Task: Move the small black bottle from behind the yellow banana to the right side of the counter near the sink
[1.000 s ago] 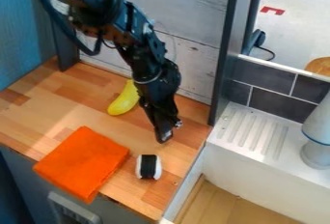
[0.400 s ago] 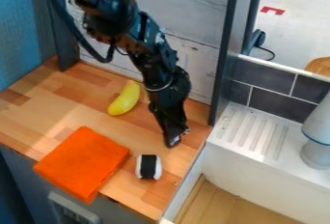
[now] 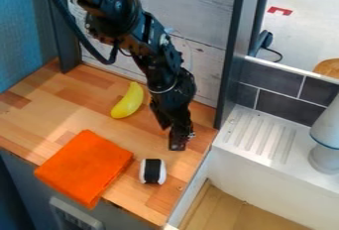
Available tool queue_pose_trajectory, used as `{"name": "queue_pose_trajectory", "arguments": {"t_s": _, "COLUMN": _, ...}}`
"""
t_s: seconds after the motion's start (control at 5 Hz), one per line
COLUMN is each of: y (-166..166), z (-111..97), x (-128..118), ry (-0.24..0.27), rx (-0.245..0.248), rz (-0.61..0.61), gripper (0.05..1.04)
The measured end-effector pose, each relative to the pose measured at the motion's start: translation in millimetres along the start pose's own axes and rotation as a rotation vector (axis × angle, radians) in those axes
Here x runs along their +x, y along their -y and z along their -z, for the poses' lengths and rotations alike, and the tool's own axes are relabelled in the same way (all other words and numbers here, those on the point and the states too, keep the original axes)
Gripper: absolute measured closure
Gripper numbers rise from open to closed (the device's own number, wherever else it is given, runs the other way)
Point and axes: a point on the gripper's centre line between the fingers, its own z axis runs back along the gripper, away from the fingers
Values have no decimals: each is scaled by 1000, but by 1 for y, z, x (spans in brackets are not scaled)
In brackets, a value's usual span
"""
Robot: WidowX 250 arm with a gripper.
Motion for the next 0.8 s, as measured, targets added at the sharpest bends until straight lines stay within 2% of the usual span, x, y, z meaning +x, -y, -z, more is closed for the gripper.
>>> {"name": "queue_pose_trajectory", "arguments": {"t_s": 0.2, "y": 0, "z": 0, "x": 0, "ry": -2, "rx": 0, "rz": 1, "gripper": 76}}
{"name": "queue_pose_trajectory", "arguments": {"t_s": 0.4, "y": 0, "z": 0, "x": -1, "ry": 0, "rx": 1, "rz": 1, "gripper": 81}}
{"name": "queue_pose_trajectory", "arguments": {"t_s": 0.6, "y": 1, "z": -24, "x": 1, "ry": 3, "rx": 9, "rz": 3, "gripper": 83}}
{"name": "queue_pose_trajectory", "arguments": {"t_s": 0.8, "y": -16, "z": -76, "x": -12, "ry": -57, "rx": 2, "rz": -191, "gripper": 83}}
